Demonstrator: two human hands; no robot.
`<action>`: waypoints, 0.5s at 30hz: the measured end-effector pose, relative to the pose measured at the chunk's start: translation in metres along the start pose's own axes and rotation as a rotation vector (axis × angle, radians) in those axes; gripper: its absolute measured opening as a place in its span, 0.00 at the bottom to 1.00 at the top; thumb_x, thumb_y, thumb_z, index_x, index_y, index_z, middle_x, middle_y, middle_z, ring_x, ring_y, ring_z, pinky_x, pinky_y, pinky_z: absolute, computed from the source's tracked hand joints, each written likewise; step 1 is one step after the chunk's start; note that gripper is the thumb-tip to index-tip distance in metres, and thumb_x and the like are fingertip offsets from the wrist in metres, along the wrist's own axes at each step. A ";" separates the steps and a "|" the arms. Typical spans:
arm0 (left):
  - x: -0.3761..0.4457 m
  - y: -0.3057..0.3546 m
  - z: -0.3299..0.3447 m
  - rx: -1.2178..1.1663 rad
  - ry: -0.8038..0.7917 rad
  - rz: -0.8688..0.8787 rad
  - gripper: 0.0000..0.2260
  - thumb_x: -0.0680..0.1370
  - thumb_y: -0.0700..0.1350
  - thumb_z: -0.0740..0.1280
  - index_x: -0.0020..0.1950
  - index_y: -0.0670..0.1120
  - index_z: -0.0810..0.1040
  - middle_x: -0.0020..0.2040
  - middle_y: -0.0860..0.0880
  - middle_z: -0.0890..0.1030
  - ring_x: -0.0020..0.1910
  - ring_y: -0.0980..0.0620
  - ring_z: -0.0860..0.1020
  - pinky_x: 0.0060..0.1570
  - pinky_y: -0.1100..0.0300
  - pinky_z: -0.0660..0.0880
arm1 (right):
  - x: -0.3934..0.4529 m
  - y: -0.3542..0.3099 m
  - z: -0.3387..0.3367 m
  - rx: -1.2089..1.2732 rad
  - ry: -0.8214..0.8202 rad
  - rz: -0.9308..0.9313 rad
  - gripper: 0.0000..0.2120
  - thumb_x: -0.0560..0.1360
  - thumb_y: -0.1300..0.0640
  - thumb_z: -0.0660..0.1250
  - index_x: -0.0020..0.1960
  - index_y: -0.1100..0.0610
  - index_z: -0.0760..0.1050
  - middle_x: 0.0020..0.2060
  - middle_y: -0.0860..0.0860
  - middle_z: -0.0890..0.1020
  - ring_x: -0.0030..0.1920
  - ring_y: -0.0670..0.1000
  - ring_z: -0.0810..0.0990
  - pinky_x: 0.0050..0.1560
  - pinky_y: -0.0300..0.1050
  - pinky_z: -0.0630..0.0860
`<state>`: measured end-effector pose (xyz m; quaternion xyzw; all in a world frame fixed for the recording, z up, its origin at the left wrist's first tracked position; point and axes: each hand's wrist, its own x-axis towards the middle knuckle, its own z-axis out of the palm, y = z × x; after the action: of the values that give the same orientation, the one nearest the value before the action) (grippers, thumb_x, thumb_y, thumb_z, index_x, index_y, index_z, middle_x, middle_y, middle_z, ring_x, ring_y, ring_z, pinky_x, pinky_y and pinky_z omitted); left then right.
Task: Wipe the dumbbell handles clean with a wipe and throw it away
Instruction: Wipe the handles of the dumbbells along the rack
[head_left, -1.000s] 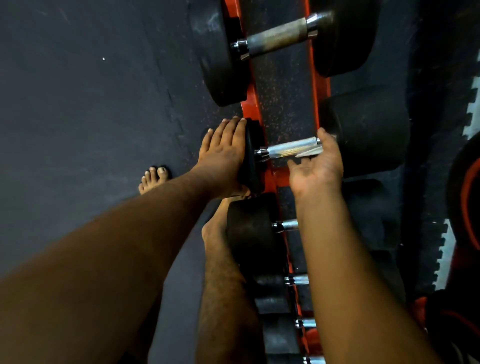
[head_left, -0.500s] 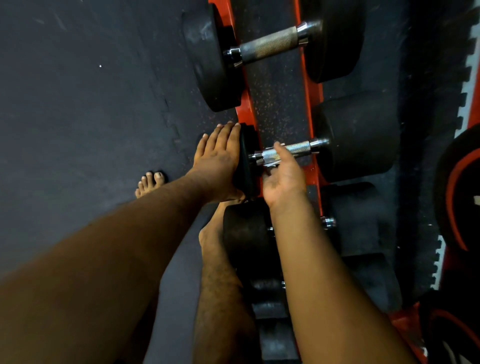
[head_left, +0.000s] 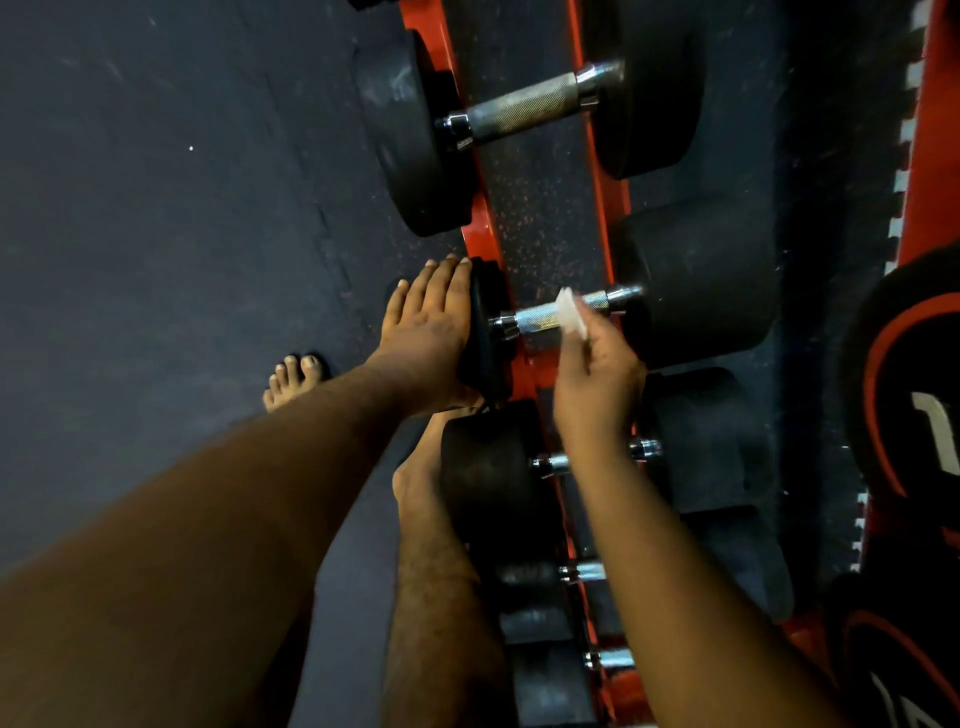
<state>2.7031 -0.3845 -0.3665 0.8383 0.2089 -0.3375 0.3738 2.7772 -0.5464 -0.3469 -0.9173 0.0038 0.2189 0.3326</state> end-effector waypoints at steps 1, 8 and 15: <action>0.000 0.000 0.000 0.001 0.000 0.003 0.67 0.62 0.60 0.83 0.82 0.43 0.38 0.83 0.44 0.42 0.82 0.44 0.39 0.80 0.43 0.39 | 0.012 0.002 -0.004 -0.160 0.027 -0.184 0.17 0.81 0.65 0.63 0.68 0.57 0.77 0.63 0.53 0.82 0.64 0.48 0.79 0.67 0.41 0.73; 0.001 -0.002 0.002 -0.002 -0.006 0.011 0.67 0.62 0.58 0.83 0.82 0.44 0.36 0.83 0.44 0.40 0.82 0.44 0.38 0.80 0.44 0.39 | 0.006 0.037 0.010 -1.139 -0.426 -0.606 0.34 0.78 0.61 0.50 0.82 0.60 0.42 0.81 0.59 0.42 0.80 0.59 0.38 0.78 0.66 0.43; 0.001 -0.002 0.004 -0.010 0.021 0.024 0.66 0.63 0.57 0.83 0.82 0.44 0.38 0.83 0.44 0.42 0.82 0.45 0.39 0.80 0.44 0.39 | 0.012 0.041 0.003 -1.161 -0.229 -0.459 0.36 0.79 0.63 0.55 0.80 0.65 0.38 0.80 0.65 0.42 0.80 0.63 0.39 0.79 0.62 0.45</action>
<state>2.7007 -0.3861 -0.3703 0.8423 0.2042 -0.3232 0.3799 2.7811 -0.5747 -0.3785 -0.8964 -0.3480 0.2053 -0.1823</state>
